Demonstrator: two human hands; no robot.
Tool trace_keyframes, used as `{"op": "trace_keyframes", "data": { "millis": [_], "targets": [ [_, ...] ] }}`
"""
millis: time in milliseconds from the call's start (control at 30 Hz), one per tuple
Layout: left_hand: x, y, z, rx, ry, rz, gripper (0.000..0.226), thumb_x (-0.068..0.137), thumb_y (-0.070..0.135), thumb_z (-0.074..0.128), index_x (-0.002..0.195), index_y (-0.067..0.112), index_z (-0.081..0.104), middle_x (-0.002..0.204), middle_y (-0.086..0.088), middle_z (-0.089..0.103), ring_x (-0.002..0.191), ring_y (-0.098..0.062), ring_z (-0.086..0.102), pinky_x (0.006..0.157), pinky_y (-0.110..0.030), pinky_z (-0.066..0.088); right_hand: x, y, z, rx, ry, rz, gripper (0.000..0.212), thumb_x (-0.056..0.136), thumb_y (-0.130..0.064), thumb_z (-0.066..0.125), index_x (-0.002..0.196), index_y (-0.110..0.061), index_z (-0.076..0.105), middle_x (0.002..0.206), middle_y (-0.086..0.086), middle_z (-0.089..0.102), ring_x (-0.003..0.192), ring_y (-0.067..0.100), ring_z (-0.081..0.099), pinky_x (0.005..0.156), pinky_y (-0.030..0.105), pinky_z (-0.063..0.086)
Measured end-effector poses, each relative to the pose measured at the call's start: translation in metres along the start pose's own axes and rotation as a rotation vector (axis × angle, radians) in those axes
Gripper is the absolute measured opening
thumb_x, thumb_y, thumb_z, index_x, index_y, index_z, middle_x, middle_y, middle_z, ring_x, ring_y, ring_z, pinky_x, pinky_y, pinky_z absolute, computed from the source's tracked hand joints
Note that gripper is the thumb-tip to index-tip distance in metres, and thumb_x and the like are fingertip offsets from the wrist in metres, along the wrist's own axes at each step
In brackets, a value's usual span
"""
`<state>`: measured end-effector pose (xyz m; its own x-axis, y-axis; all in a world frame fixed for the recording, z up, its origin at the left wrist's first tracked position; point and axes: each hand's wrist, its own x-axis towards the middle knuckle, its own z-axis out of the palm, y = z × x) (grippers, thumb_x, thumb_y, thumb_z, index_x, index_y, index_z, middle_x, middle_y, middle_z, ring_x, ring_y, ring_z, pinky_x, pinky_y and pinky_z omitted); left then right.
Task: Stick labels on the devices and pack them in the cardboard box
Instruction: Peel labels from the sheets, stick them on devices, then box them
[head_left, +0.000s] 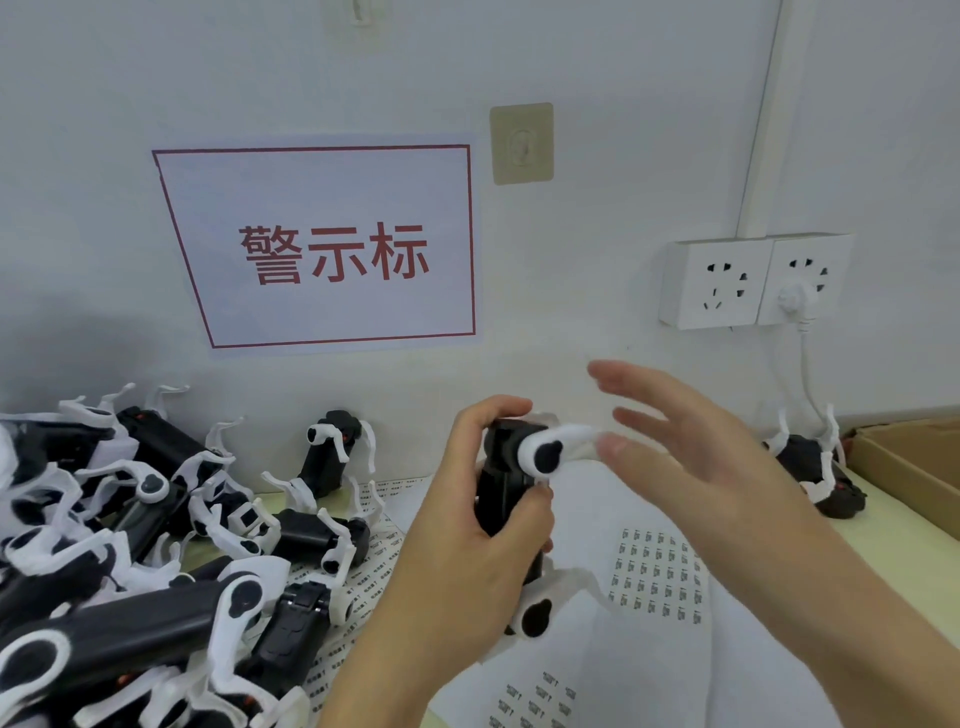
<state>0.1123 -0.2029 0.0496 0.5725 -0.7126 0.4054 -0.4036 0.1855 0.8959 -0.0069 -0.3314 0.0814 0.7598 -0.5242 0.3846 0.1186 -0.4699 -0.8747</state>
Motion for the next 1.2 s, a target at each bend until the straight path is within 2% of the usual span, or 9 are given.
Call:
{"op": "trace_keyframes", "data": {
  "millis": [200, 333, 433, 633, 733, 833, 967, 1100, 1200],
  "targets": [
    [-0.004, 0.008, 0.001, 0.134, -0.112, 0.012, 0.056, 0.084, 0.032, 0.055, 0.123, 0.064, 0.031, 0.078, 0.01, 0.066, 0.062, -0.018, 0.059, 0.06, -0.022, 0.052, -0.001, 0.01, 0.001, -0.143, -0.195, -0.051, 0.062, 0.071, -0.067, 0.059, 0.13, -0.054, 0.05, 0.124, -0.033, 0.057, 0.118, -0.01, 0.052, 0.09, 0.02, 0.047],
    [-0.006, 0.01, 0.0, 0.152, -0.159, 0.045, 0.055, 0.084, 0.03, 0.057, 0.124, 0.06, 0.035, 0.076, 0.012, 0.065, 0.056, -0.003, 0.053, 0.057, -0.015, 0.048, -0.002, 0.009, -0.003, -0.1, -0.237, -0.059, 0.042, 0.078, -0.059, 0.066, 0.119, -0.059, 0.058, 0.117, -0.031, 0.061, 0.114, -0.005, 0.056, 0.091, 0.024, 0.049],
    [-0.005, 0.009, -0.001, 0.183, -0.149, 0.074, 0.052, 0.085, 0.033, 0.06, 0.123, 0.058, 0.037, 0.089, 0.017, 0.069, 0.065, -0.001, 0.061, 0.064, -0.012, 0.048, -0.002, 0.006, -0.002, -0.103, -0.225, -0.112, 0.042, 0.074, -0.05, 0.069, 0.114, -0.057, 0.061, 0.115, -0.024, 0.063, 0.112, 0.001, 0.058, 0.093, 0.031, 0.05],
    [-0.005, 0.007, 0.002, 0.146, -0.179, 0.049, 0.059, 0.088, 0.045, 0.059, 0.136, 0.059, 0.028, 0.111, 0.02, 0.067, 0.091, -0.002, 0.068, 0.077, -0.022, 0.052, -0.002, 0.008, -0.004, -0.094, -0.185, -0.12, 0.049, 0.07, -0.057, 0.07, 0.118, -0.054, 0.06, 0.121, -0.019, 0.063, 0.117, -0.001, 0.056, 0.091, 0.023, 0.05],
    [-0.004, 0.005, 0.004, 0.166, -0.184, 0.015, 0.065, 0.084, 0.047, 0.061, 0.137, 0.061, 0.026, 0.115, 0.021, 0.065, 0.1, -0.002, 0.066, 0.082, -0.024, 0.051, -0.003, 0.009, -0.006, -0.123, -0.178, -0.101, 0.044, 0.069, -0.061, 0.069, 0.111, -0.052, 0.06, 0.11, -0.018, 0.065, 0.1, 0.0, 0.061, 0.08, 0.014, 0.049],
    [-0.002, 0.002, -0.003, 0.18, -0.096, 0.007, 0.062, 0.077, 0.05, 0.069, 0.133, 0.054, 0.042, 0.116, 0.019, 0.068, 0.109, 0.002, 0.063, 0.092, -0.018, 0.048, 0.0, 0.007, -0.01, -0.096, -0.016, -0.091, 0.029, 0.079, -0.067, 0.064, 0.103, -0.05, 0.06, 0.094, -0.017, 0.068, 0.067, 0.004, 0.062, 0.055, 0.014, 0.046],
    [0.0, -0.003, -0.016, 0.016, 0.038, -0.052, 0.059, 0.067, 0.071, 0.065, 0.123, 0.053, 0.057, 0.12, 0.02, 0.068, 0.114, -0.002, 0.064, 0.102, -0.036, 0.048, 0.004, 0.01, -0.015, 0.079, 0.224, -0.012, 0.051, 0.065, -0.079, 0.049, 0.102, -0.046, 0.061, 0.094, -0.031, 0.066, 0.082, -0.005, 0.065, 0.07, 0.021, 0.057],
    [0.001, 0.001, -0.005, -0.268, 0.079, -0.097, 0.055, 0.065, 0.061, 0.075, 0.117, 0.047, 0.064, 0.114, 0.005, 0.072, 0.107, -0.019, 0.07, 0.084, -0.031, 0.059, 0.006, 0.011, -0.003, 0.246, 0.171, 0.118, 0.056, 0.065, -0.085, 0.053, 0.104, -0.045, 0.062, 0.072, -0.031, 0.059, 0.066, -0.003, 0.063, 0.083, 0.038, 0.054],
    [0.003, 0.003, -0.001, -0.345, 0.219, -0.067, 0.055, 0.064, 0.055, 0.079, 0.114, 0.038, 0.065, 0.112, -0.004, 0.073, 0.105, -0.027, 0.071, 0.089, -0.043, 0.055, 0.01, 0.013, 0.008, 0.362, 0.074, 0.194, 0.047, 0.06, -0.079, 0.058, 0.094, -0.047, 0.064, 0.068, -0.015, 0.057, 0.066, 0.004, 0.062, 0.074, 0.031, 0.057]
  ]
}}
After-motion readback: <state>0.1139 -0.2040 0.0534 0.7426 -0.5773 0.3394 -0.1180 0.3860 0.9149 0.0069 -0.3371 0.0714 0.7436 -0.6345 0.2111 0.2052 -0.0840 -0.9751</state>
